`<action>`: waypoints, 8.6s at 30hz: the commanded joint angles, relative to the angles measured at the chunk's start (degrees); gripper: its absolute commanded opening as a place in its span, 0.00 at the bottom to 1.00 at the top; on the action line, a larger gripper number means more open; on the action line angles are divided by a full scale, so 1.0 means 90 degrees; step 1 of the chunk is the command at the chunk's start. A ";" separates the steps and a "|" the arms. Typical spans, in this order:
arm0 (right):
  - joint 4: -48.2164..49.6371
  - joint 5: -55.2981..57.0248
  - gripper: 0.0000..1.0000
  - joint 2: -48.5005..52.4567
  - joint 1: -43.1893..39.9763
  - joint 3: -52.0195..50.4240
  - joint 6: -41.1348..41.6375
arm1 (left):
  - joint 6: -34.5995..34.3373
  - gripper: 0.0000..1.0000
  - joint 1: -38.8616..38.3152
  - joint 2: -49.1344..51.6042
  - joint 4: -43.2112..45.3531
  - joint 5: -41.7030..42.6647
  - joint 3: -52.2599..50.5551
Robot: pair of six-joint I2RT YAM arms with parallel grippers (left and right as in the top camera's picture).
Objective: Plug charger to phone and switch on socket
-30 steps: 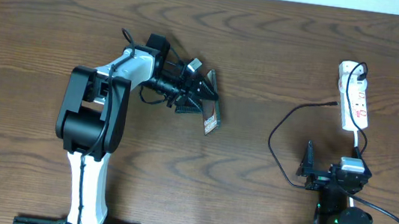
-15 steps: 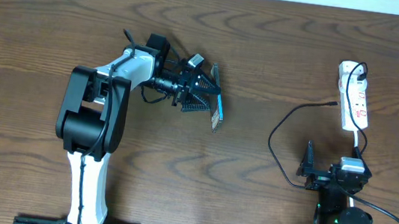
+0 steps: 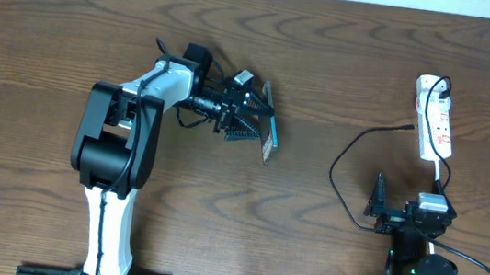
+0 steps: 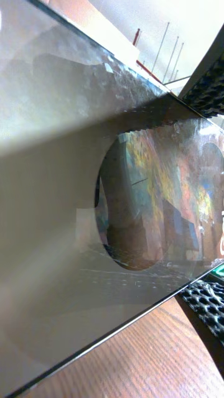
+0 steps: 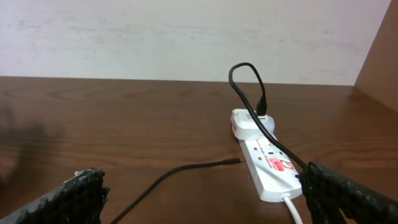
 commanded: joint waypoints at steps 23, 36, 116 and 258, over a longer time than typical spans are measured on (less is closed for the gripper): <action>-0.0027 -0.0036 0.99 -0.0034 -0.0010 -0.0010 -0.0029 | -0.2057 0.57 -0.0440 -0.1360 -0.0012 0.0396 0.0005; -0.0027 -0.0036 0.99 -0.0034 -0.0010 -0.0010 -0.0032 | -0.2322 0.57 -0.0440 -0.1360 -0.0010 0.0396 0.0005; -0.0102 0.3330 0.99 0.5571 0.5819 0.3742 0.2419 | -0.2363 0.51 -0.0437 -0.1360 0.0066 0.0396 0.0005; 0.6975 -0.1661 0.01 0.8136 0.3308 0.1192 1.2002 | -0.7504 0.98 -0.0304 -1.0508 0.4843 -0.6365 -0.6790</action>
